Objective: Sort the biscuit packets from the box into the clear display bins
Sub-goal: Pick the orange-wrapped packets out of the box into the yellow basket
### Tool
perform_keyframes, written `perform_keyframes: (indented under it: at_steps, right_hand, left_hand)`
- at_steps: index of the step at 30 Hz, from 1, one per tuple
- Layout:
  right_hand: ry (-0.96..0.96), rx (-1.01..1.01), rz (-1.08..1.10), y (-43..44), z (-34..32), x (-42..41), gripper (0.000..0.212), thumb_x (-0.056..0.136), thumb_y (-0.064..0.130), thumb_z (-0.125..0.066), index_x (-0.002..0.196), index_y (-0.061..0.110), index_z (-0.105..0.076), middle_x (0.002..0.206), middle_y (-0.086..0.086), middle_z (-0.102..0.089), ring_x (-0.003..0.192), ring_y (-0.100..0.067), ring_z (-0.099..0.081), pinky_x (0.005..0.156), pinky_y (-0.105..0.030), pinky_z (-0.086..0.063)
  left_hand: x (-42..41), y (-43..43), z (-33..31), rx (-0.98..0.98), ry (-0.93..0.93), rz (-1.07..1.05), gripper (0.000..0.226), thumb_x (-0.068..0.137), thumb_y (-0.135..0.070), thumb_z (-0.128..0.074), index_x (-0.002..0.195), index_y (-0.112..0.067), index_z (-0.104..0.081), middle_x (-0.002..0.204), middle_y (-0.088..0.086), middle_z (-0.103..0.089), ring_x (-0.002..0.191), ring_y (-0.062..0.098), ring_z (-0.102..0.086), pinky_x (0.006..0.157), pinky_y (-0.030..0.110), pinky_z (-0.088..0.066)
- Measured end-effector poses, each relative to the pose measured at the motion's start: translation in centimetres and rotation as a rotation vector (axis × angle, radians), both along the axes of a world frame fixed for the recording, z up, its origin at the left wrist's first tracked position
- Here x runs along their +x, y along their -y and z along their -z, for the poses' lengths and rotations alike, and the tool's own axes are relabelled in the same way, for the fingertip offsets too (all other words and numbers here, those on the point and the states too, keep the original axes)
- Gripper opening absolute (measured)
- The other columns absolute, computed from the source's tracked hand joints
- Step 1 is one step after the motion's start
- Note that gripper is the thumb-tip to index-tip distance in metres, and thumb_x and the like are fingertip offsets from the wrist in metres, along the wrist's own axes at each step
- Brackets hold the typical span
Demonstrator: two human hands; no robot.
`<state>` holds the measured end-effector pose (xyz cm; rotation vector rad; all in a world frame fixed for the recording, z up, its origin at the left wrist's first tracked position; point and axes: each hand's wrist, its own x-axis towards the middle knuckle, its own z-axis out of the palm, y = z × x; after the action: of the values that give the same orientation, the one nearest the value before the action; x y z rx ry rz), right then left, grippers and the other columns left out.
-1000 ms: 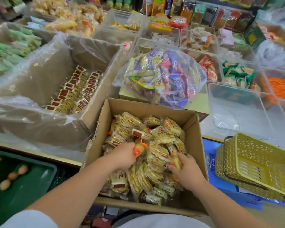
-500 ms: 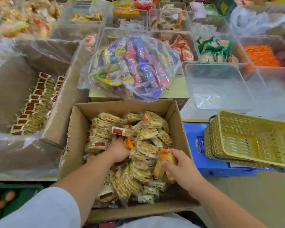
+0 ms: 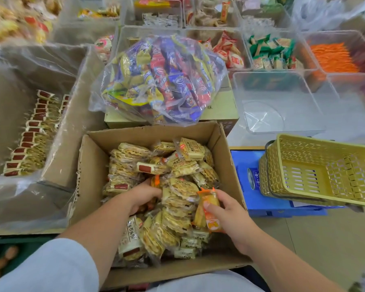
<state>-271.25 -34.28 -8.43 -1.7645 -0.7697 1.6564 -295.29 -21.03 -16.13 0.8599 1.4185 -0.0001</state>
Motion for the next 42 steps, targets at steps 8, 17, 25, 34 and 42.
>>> perform_keyframes:
  at_steps: [8,17,25,34,42]
  right_hand:
    - [-0.179,-0.103,0.031,0.5,0.1,-0.2,0.025,0.100,0.030,-0.062,0.113,0.051,-0.067,0.116,0.008,-0.075,0.104,-0.015,-0.073,0.079,-0.029,-0.059]
    - [-0.254,-0.100,0.132,0.2,0.2,-0.3,0.028,0.101,0.022,-0.061,0.127,0.032,-0.065,0.118,-0.003,-0.074,0.106,-0.028,-0.072,0.089,-0.050,-0.060]
    - [-0.299,-0.103,0.193,0.8,-0.1,-0.4,0.029,0.101,0.021,-0.060,0.128,0.031,-0.065,0.119,-0.005,-0.074,0.107,-0.029,-0.072,0.091,-0.055,-0.058]
    - [-0.342,-0.057,0.232,1.4,-0.9,-0.3,0.031,0.098,0.021,-0.065,0.127,0.030,-0.067,0.123,-0.009,-0.072,0.109,-0.034,-0.071,0.089,-0.053,-0.059]
    - [-0.357,0.032,0.179,0.9,-4.7,1.3,0.027,0.090,0.027,-0.069,0.114,0.039,-0.074,0.123,-0.008,-0.073,0.109,-0.033,-0.071,0.080,-0.045,-0.060]
  left_hand:
    - [-0.1,0.2,0.5,-0.137,0.178,-0.223,0.065,0.056,-0.011,-0.073,0.121,-0.004,-0.068,0.117,0.017,-0.073,0.111,0.037,-0.067,0.111,0.053,-0.045]
    - [0.3,0.7,0.6,-0.101,0.290,-0.402,0.052,0.084,0.006,-0.063,0.133,-0.010,-0.060,0.125,0.020,-0.071,0.122,0.043,-0.064,0.113,0.064,-0.040]
    - [0.5,1.0,-2.0,0.070,0.335,-0.447,0.051,0.082,-0.003,-0.080,0.123,-0.030,-0.067,0.108,0.006,-0.079,0.106,0.033,-0.073,0.095,0.057,-0.056]
    - [-2.4,4.3,-8.0,0.271,0.362,-0.506,0.047,0.086,-0.005,-0.079,0.113,-0.043,-0.072,0.109,0.000,-0.079,0.097,0.027,-0.077,0.077,0.042,-0.059]
    - [-0.8,9.6,-12.7,0.288,0.616,-0.594,0.059,0.069,-0.013,-0.087,0.120,-0.039,-0.073,0.119,0.010,-0.076,0.100,0.031,-0.075,0.076,0.046,-0.062]
